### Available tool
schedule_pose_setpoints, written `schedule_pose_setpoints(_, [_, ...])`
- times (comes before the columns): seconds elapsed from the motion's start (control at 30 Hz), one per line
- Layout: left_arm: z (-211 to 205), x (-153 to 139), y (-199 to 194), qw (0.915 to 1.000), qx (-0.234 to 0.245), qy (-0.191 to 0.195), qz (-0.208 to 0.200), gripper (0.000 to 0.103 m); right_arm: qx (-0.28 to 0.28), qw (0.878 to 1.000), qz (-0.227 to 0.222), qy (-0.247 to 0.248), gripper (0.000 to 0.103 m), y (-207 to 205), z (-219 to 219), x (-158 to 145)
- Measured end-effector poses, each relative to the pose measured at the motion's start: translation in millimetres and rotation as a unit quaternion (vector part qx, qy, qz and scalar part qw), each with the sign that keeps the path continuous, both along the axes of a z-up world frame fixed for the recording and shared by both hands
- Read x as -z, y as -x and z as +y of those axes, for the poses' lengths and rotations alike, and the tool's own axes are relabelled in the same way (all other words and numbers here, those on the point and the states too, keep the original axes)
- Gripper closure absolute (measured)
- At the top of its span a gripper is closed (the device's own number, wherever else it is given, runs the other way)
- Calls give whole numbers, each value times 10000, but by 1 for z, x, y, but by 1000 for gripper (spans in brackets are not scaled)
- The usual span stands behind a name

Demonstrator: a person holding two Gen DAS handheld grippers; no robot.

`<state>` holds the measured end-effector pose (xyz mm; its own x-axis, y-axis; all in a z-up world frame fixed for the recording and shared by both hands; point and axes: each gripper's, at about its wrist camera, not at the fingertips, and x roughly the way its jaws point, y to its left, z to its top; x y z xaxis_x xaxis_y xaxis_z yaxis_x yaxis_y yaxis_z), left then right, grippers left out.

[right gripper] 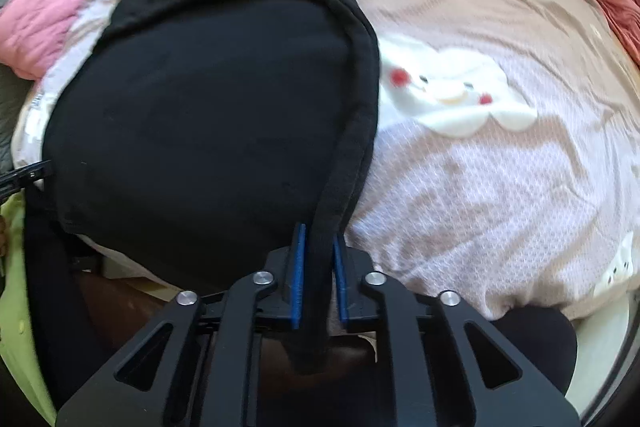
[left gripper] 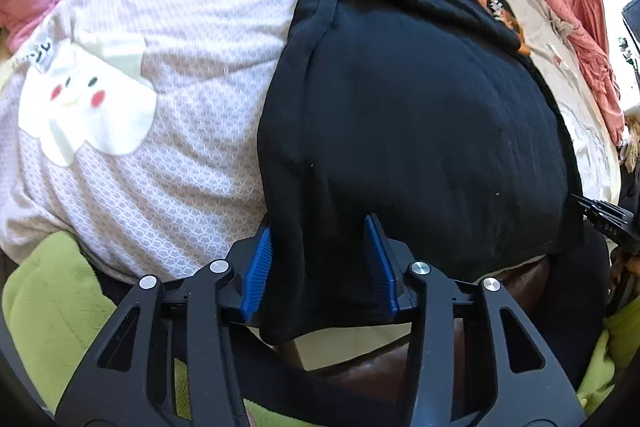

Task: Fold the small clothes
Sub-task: 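Grasp the black shirt hem edge with the right tool while the left tool grasps beside it, then lift the hem with both tools, fold it over toward the collar, release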

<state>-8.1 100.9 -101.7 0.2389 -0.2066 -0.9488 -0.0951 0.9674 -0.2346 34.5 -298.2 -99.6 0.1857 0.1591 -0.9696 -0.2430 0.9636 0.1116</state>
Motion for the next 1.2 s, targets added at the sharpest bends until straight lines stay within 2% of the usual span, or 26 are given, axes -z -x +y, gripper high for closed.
schedule_pose_setpoints(0.07, [-2,1,-1,10000,36,-30,24,67,54,9999,116,37,75,-4,-1,7])
schedule_pose_setpoints(0.1, [-3,2,-2,10000,47,-41,33,72,74,9998,181,11,75,-5,-2,10])
schedule_pose_setpoints(0.17, [-5,2,-3,9999,45,-97,42,89,100,9996,242,-88,76,-4,-3,14])
schedule_pose_setpoints(0.2, [-4,-1,-2,10000,35,-57,-8,97,101,9995,238,-181,80,-6,-6,14])
schedule_pose_setpoints(0.23, [-2,-3,-1,10000,15,-15,-42,97,81,9992,199,-346,94,-6,-8,11])
schedule_pose_setpoints(0.27, [0,-8,1,9999,-28,64,-134,97,62,9990,139,-420,96,-7,-11,7])
schedule_pose_setpoints(0.37, [5,-27,4,9984,-77,261,-499,98,-67,9976,-133,-671,96,-5,-14,-14])
schedule_pose_setpoints(0.5, [16,-56,-1,9934,-163,637,-940,98,108,9907,-414,-1292,96,-12,-29,-36])
schedule_pose_setpoints(0.63, [27,-80,-29,9887,-308,739,-1268,98,221,9838,-859,-1557,96,-31,-35,-64])
schedule_pose_setpoints(0.73, [34,-89,-56,9863,-493,776,-1367,98,354,9802,-1040,-1644,96,-56,-38,-77])
schedule_pose_setpoints(0.83, [38,-89,-83,9847,-616,689,-1477,98,391,9776,-1379,-1544,96,-85,-29,-84])
schedule_pose_setpoints(0.9, [39,-85,-100,9842,-709,673,-1479,98,400,9764,-1481,-1523,96,-101,-23,-82])
schedule_pose_setpoints(0.97, [36,-77,-116,9855,-737,492,-1449,97,377,9768,-1598,-1372,96,-116,-15,-74])
schedule_pose_setpoints(1.13, [31,-51,-141,9903,-720,-37,-1190,94,535,9834,-1431,-979,94,-147,-5,-39])
schedule_pose_setpoints(1.17, [28,-44,-146,9904,-717,-229,-1155,93,633,9846,-1373,-872,88,-154,-5,-29])
schedule_pose_setpoints(1.2, [26,-40,-148,9901,-718,-396,-1135,88,694,9850,-1356,-815,86,-154,-5,-27])
